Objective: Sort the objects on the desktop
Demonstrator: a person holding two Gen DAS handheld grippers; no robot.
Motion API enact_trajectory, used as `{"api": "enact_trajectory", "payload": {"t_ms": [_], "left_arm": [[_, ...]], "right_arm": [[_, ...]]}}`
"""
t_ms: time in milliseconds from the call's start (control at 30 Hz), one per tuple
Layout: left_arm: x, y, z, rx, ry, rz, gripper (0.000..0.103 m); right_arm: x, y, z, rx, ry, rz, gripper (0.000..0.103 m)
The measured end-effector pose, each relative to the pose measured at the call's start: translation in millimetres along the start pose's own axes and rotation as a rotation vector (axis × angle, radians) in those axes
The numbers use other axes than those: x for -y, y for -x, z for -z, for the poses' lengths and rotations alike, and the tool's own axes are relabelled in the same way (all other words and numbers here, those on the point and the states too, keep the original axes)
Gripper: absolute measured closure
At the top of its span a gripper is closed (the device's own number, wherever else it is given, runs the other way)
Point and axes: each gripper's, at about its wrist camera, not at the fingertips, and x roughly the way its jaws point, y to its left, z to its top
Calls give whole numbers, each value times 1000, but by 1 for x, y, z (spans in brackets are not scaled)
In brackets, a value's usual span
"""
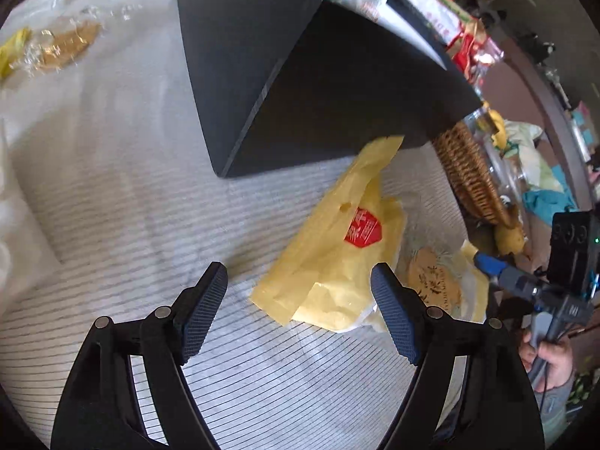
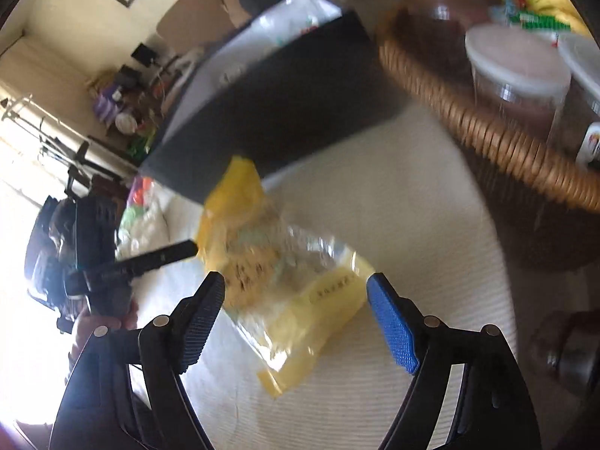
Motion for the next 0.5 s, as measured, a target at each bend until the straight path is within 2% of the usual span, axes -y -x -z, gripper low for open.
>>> {"api": "enact_trajectory", "payload": {"t_ms": [100, 167, 233, 267, 300, 367, 500], "left_arm": [[10, -5, 2, -4, -35, -29, 22], [17, -9, 4, 13, -55, -41, 22], [24, -13, 6, 21, -79, -33, 22], [27, -14, 7, 25, -91, -45, 27], [30, -15, 7, 20, -102, -34, 44], [29, -14, 5, -4, -64, 47, 59], [32, -14, 7, -19, -61, 71, 60]], "right_arm": [[7, -12, 12, -60, -16, -31, 21], [19, -17, 15, -86, -18, -98, 23], [17, -24, 17, -111, -1, -147, 34], [18, -23, 20, -122, 7, -149, 35], [17, -24, 23, -129, 18, -148, 37], [16, -22, 21, -133, 21, -185, 38], [13, -15, 24, -117, 38, -213, 40]]}}
